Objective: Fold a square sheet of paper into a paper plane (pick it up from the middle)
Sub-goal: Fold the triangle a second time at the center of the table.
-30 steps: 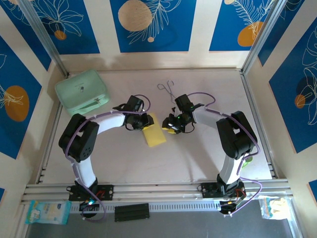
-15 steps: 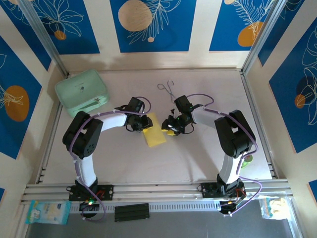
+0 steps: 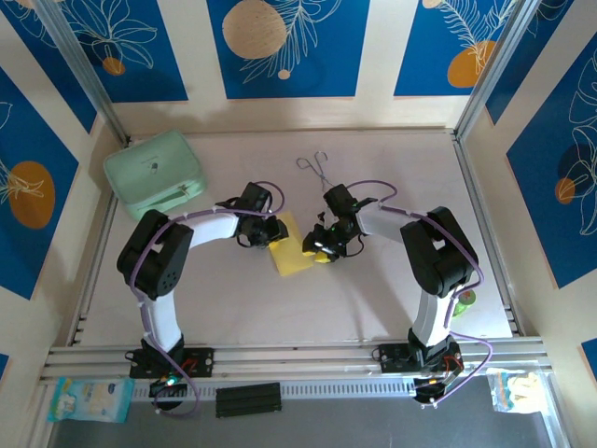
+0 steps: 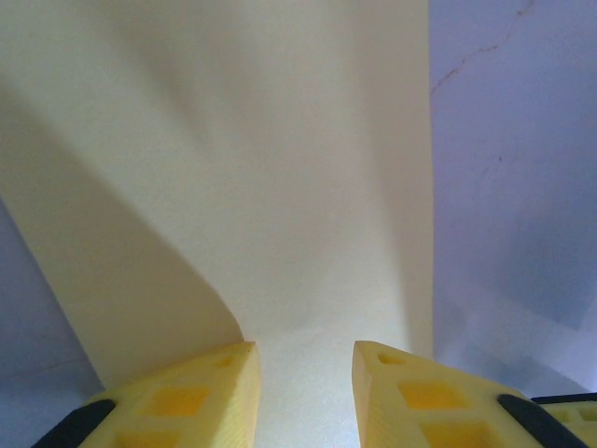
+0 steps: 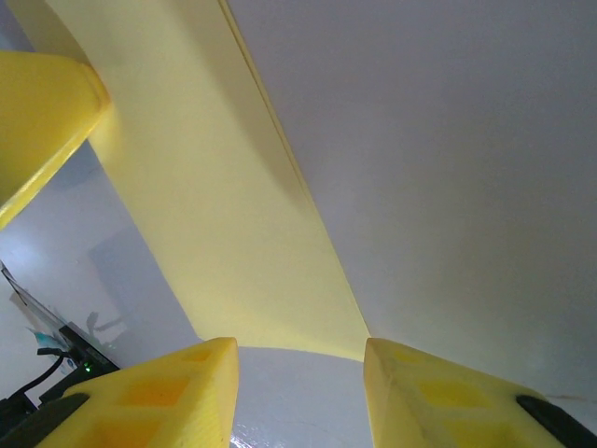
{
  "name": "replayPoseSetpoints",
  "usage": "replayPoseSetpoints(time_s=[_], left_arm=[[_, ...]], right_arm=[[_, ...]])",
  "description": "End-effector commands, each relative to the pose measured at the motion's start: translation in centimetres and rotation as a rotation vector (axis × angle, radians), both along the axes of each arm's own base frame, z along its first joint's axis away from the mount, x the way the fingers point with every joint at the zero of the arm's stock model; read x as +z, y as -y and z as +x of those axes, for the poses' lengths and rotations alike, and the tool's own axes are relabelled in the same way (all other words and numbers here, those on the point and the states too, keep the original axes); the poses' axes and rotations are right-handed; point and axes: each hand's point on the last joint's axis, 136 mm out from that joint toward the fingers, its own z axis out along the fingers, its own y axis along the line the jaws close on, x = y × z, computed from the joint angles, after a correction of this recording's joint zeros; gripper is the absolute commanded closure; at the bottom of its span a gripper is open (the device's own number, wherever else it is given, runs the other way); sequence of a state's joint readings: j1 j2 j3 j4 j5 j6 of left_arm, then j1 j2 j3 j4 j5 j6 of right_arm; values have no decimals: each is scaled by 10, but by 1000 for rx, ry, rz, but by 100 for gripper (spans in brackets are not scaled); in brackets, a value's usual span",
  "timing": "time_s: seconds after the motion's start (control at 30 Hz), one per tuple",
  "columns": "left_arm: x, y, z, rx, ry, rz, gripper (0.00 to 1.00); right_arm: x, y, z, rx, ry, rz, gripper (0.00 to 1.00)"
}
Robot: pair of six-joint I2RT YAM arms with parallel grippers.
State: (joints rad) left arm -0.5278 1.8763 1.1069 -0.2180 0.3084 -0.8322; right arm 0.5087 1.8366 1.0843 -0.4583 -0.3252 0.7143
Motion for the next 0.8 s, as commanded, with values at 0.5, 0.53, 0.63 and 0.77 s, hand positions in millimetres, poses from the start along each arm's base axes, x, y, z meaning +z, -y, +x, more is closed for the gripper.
replayPoseSetpoints(time_s=[0.5,0.53,0.63,0.77], left_arm=[[-26,-24,7,90,-39,70,72],[-28,-25,5,93,-44,75,72],[-33,-29,1,99,-60,83,72],[-36,-30,-2,101,-70,88,72]], right_arm=[[-3,0,-5,18,-23,-12,60],[-4,0,-5,20,-26,-12,60],[-5,-1,-7,25,-33,-6,60],[-6,-3,-9,39,-38,-6,59]])
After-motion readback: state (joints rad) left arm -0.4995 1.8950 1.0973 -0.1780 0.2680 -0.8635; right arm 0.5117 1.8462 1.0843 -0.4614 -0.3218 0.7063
